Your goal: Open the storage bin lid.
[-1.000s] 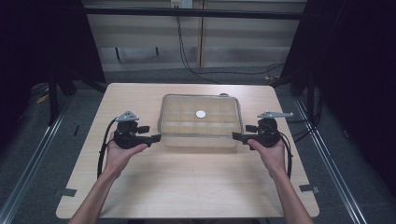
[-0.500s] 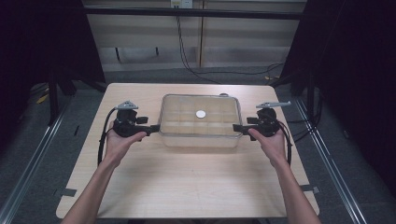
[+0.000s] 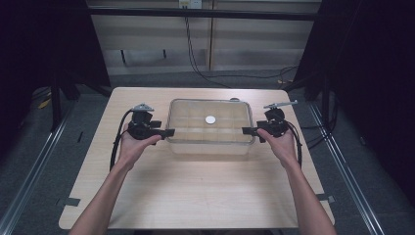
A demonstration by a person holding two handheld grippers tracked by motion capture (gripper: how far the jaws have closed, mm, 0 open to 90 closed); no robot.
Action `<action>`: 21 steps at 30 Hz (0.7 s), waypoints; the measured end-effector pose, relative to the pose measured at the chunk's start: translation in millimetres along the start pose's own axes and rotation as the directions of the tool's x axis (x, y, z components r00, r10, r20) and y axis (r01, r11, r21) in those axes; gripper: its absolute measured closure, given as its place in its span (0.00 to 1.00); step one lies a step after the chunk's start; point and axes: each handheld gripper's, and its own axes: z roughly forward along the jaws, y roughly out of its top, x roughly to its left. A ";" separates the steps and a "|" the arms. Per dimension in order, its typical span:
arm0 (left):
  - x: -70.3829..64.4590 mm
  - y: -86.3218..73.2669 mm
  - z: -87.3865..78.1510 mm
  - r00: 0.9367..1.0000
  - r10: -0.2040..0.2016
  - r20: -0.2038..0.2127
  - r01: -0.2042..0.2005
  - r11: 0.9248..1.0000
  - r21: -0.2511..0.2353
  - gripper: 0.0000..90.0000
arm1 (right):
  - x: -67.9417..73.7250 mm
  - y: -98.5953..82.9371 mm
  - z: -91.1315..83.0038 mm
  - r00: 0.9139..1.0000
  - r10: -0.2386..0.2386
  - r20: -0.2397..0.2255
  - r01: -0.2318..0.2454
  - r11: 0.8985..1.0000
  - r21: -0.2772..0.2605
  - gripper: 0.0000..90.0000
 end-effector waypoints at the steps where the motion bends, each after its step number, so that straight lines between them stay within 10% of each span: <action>1: 1.9 -0.2 3.5 1.000 -0.014 0.006 0.014 1.000 0.005 0.28 | -1.8 -0.8 3.9 1.000 0.008 -0.009 -0.008 1.000 0.014 0.18; 21: 5.6 -1.7 27.5 0.999 -0.032 0.029 0.030 0.997 0.066 0.22 | -1.4 -4.1 27.8 0.999 0.028 -0.041 -0.026 0.998 0.050 0.14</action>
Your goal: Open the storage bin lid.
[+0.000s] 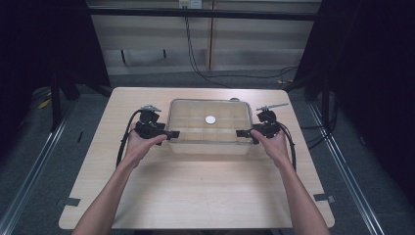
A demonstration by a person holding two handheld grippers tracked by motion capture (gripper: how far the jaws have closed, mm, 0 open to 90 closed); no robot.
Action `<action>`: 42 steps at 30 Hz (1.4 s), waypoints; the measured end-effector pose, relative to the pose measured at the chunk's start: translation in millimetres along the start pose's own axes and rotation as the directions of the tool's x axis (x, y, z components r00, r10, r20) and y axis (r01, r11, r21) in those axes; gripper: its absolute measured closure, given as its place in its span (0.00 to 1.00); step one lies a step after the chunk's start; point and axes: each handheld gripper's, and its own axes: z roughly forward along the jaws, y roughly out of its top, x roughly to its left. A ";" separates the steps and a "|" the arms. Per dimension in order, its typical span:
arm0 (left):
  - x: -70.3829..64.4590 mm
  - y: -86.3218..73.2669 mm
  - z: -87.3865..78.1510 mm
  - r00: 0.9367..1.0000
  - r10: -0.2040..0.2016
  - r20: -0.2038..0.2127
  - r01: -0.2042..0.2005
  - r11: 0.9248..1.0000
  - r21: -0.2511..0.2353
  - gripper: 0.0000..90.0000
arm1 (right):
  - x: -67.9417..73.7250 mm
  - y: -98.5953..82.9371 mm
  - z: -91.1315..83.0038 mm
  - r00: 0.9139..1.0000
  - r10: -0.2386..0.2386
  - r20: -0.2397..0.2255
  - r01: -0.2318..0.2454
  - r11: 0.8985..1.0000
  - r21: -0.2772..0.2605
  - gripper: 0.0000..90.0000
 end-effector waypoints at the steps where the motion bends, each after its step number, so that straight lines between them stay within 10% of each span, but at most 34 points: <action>1: -0.1 0.0 0.1 1.000 0.002 -0.002 -0.002 1.000 -0.002 0.22 | -0.3 0.1 0.2 1.000 0.002 -0.001 -0.002 1.000 -0.001 0.14; 27: -0.8 4.9 11.2 0.998 -0.036 0.044 0.035 0.999 0.019 0.21 | -0.2 0.3 2.3 0.998 0.044 0.039 -0.042 0.997 -0.058 0.20; 42: 1.8 1.7 -1.0 0.998 -0.037 0.056 0.040 0.998 -0.052 0.35 | -1.6 -4.7 0.3 0.998 0.063 0.024 -0.060 0.994 -0.096 0.22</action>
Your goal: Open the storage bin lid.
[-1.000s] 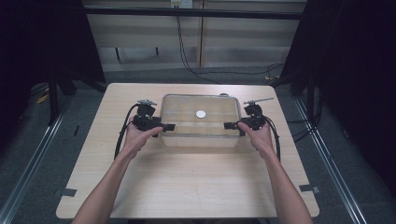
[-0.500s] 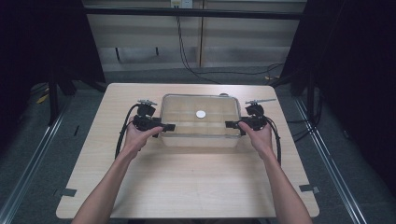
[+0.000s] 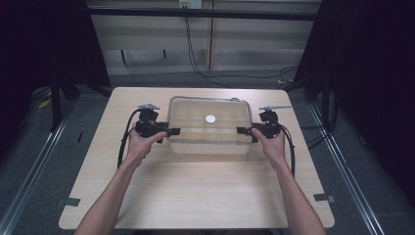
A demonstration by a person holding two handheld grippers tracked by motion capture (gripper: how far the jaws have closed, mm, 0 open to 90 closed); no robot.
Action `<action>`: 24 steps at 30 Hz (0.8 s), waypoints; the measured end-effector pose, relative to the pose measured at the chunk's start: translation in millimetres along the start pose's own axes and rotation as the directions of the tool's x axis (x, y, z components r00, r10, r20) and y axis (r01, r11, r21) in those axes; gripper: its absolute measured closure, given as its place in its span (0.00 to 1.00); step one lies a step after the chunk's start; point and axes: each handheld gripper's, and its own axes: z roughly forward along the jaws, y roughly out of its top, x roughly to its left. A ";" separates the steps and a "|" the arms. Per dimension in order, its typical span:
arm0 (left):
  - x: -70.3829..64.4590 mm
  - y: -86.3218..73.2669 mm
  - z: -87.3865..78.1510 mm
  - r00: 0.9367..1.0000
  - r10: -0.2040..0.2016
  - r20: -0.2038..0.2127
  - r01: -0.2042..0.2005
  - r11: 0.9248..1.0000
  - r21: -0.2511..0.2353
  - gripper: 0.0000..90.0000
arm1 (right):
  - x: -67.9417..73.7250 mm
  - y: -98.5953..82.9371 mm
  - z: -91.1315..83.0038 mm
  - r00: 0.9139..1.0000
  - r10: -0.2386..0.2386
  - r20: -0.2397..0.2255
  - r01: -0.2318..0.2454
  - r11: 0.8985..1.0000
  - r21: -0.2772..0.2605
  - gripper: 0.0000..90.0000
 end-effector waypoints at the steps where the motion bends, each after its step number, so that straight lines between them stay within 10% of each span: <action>1: 0.0 -0.3 -0.3 1.000 0.004 -0.003 -0.004 1.000 0.000 0.35 | -0.1 -0.2 -0.2 1.000 0.000 0.000 0.000 1.000 -0.001 0.22; 24: -6.0 -1.5 -4.2 0.999 0.031 -0.022 -0.031 1.000 0.002 0.42 | -0.9 0.0 -15.4 0.998 0.023 -0.051 -0.027 0.996 -0.085 0.27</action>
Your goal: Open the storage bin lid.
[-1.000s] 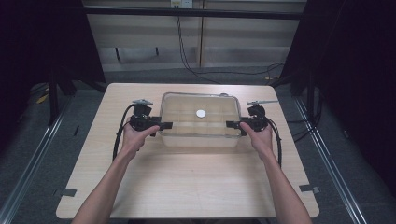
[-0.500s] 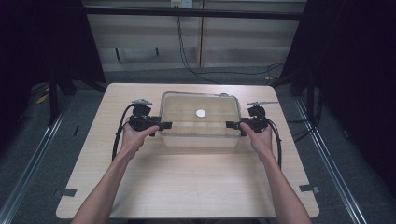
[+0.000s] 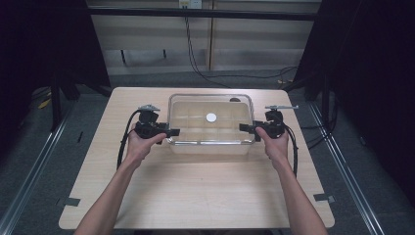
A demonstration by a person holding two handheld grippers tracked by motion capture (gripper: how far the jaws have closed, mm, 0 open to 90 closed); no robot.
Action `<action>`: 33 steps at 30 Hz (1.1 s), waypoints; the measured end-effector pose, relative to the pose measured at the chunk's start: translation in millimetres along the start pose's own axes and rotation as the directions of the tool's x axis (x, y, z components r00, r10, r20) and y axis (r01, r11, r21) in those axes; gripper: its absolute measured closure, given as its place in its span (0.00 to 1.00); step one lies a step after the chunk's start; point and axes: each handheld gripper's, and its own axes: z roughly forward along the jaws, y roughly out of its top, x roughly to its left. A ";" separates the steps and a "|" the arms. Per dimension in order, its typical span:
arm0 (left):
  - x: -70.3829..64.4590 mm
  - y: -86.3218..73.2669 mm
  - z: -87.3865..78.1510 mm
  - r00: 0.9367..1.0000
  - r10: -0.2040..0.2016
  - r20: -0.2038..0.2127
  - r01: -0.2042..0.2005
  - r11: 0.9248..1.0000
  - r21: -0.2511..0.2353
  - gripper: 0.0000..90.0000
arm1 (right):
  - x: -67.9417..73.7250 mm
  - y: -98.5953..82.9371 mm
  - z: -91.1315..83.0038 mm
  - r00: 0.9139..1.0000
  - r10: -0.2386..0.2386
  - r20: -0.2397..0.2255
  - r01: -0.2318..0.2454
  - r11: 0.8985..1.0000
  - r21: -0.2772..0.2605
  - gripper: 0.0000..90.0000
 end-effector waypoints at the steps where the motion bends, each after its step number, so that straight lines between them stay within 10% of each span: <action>1: 0.9 -0.1 -0.1 1.000 0.001 0.000 -0.001 1.000 -0.002 0.42 | 0.0 0.0 0.0 1.000 0.000 0.000 0.000 1.000 0.000 0.27; 10: 0.7 -1.5 -2.5 1.000 0.005 -0.009 -0.005 0.999 -0.033 0.49 | -3.3 -1.9 -8.2 1.000 -0.009 -0.017 0.009 1.000 -0.029 0.53; 33: -9.9 -5.7 -19.6 0.999 0.050 0.008 -0.048 0.992 -0.114 0.66 | 4.7 -0.4 -31.5 0.999 0.006 -0.046 -0.011 0.995 -0.097 0.72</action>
